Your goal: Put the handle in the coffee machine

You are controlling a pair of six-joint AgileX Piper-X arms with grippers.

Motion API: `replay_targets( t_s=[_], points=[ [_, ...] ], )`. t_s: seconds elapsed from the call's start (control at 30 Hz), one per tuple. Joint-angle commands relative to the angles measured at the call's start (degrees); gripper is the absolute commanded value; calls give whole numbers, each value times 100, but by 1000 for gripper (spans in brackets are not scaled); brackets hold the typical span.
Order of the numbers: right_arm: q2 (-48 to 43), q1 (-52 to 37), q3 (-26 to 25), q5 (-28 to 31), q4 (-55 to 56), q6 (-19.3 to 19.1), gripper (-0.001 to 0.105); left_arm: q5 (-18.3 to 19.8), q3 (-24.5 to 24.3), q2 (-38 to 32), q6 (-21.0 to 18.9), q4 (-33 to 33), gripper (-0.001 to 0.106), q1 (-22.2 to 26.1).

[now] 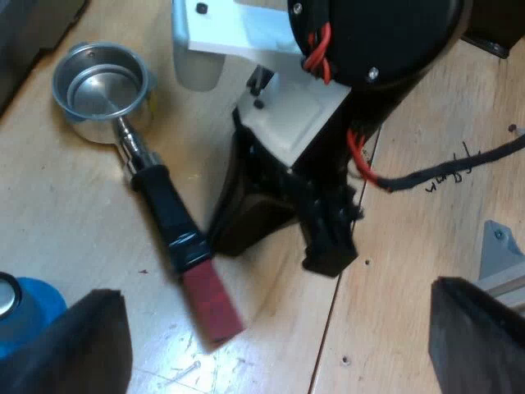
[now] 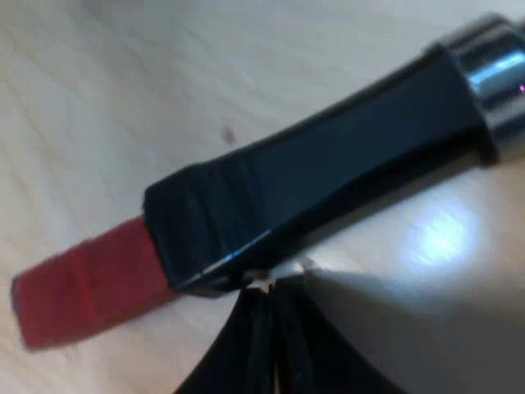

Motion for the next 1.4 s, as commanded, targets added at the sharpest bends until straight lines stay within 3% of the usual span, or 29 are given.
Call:
replay_targets(
  t_s=[0.03, 0.13, 0.27, 0.5, 0.83, 1.07, 1.2, 1.23, 1.3, 1.37, 1.4],
  points=[
    [121, 12, -67, -14, -574, 41, 0, -43, -21, -37, 21, 36, 75, 24],
    [131, 12, -66, 328, -1144, 41, 0, -43, -21, -37, 21, 36, 75, 24],
    [131, 12, -66, 366, -1081, 41, 0, -43, -21, -37, 21, 36, 75, 34],
    [83, 196, -66, 234, -177, 186, 0, -43, -21, -37, 21, 36, 75, 34],
    [-738, 536, -66, 925, 1639, 186, 0, -43, -21, -37, 21, 15, 75, 34],
    [-1611, 536, -66, 1362, 2269, 160, 0, -101, -21, -37, 25, -113, 75, 34],
    [-1926, 536, -174, 1626, 2628, -19, 17, -516, -21, -37, 25, -321, 69, 34],
    [-2001, 536, -259, 1708, 2823, -129, 27, -637, -21, -37, 25, -394, 62, 34],
    [-2066, 536, -360, 1852, 3053, -170, 39, -651, -21, -37, 60, -448, 54, 34],
    [-2122, 524, -610, 1968, 3374, -475, 58, -638, -21, -37, 167, -463, 43, 34],
    [-2122, 521, -646, 1983, 3412, -512, 60, -638, -21, -37, 167, -463, 41, 34]
  ],
)
